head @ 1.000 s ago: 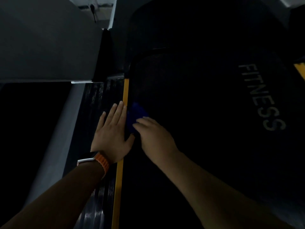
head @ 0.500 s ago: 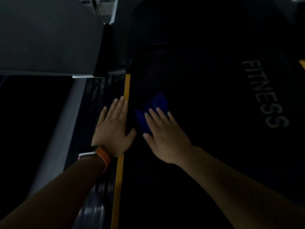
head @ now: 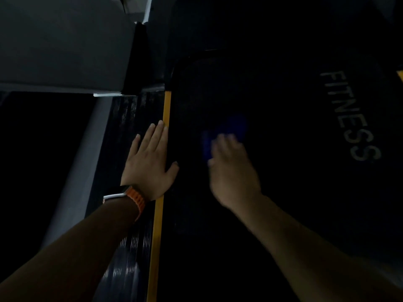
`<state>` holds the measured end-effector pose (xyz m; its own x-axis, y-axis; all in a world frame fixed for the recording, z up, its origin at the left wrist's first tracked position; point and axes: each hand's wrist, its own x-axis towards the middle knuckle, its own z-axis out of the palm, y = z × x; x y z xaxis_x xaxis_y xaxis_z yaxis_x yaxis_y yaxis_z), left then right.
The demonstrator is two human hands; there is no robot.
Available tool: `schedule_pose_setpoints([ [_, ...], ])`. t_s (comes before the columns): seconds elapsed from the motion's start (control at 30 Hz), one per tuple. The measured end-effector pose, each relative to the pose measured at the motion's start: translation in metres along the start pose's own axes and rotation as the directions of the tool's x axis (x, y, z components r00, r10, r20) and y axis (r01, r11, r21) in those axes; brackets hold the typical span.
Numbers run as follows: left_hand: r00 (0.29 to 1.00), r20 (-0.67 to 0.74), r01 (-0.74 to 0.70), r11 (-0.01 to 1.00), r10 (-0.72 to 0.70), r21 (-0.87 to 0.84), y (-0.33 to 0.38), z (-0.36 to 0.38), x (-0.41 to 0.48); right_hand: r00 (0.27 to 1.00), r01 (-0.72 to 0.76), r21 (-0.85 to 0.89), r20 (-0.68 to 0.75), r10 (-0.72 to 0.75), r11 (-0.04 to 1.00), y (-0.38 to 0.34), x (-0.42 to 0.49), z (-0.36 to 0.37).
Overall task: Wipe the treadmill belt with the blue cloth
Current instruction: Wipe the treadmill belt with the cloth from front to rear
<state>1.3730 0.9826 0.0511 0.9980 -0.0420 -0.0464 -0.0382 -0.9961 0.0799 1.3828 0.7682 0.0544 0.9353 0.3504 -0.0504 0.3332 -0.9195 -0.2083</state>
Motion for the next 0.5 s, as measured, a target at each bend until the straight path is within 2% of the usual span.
schedule_pose_setpoints([
  [0.1, 1.0, 0.006, -0.005, 1.0, 0.005, -0.006, -0.001, -0.003, 0.001, 0.96, 0.254, 0.079, 0.102, -0.262, 0.964, -0.05, -0.011, 0.008],
  [0.17, 1.0, 0.005, -0.015, 1.0, 0.015, 0.001, -0.003, -0.002, 0.002, 0.955, 0.29, 0.034, 0.055, -0.292, 0.956, -0.026, -0.016, 0.01],
  [0.2, 1.0, 0.004, -0.02, 1.0, 0.02, 0.005, -0.003, -0.001, 0.002, 0.966, 0.259, -0.015, 0.011, -0.259, 0.966, -0.006, -0.022, 0.013],
  [0.27, 1.0, -0.002, -0.02, 1.0, 0.02, 0.009, -0.002, 0.0, 0.002, 0.996, 0.049, -0.081, -0.07, -0.055, 0.995, 0.035, -0.043, 0.011],
  [0.33, 1.0, -0.01, -0.01, 1.0, 0.01, 0.006, -0.002, 0.0, 0.001, 0.978, -0.184, -0.017, -0.103, 0.181, 0.983, 0.045, -0.064, 0.009],
  [0.4, 1.0, -0.009, -0.013, 1.0, 0.013, 0.005, -0.002, 0.0, 0.001, 0.961, -0.235, 0.073, -0.132, 0.243, 0.969, 0.01, -0.066, 0.012],
  [0.43, 1.0, -0.009, -0.018, 1.0, 0.018, 0.009, -0.002, 0.0, 0.001, 0.977, -0.17, 0.103, -0.114, 0.181, 0.98, -0.016, -0.064, 0.015],
  [0.5, 1.0, -0.008, -0.024, 1.0, 0.025, 0.018, -0.004, 0.0, 0.001, 0.998, 0.06, 0.136, 0.014, -0.063, 0.989, -0.072, -0.069, 0.018],
])
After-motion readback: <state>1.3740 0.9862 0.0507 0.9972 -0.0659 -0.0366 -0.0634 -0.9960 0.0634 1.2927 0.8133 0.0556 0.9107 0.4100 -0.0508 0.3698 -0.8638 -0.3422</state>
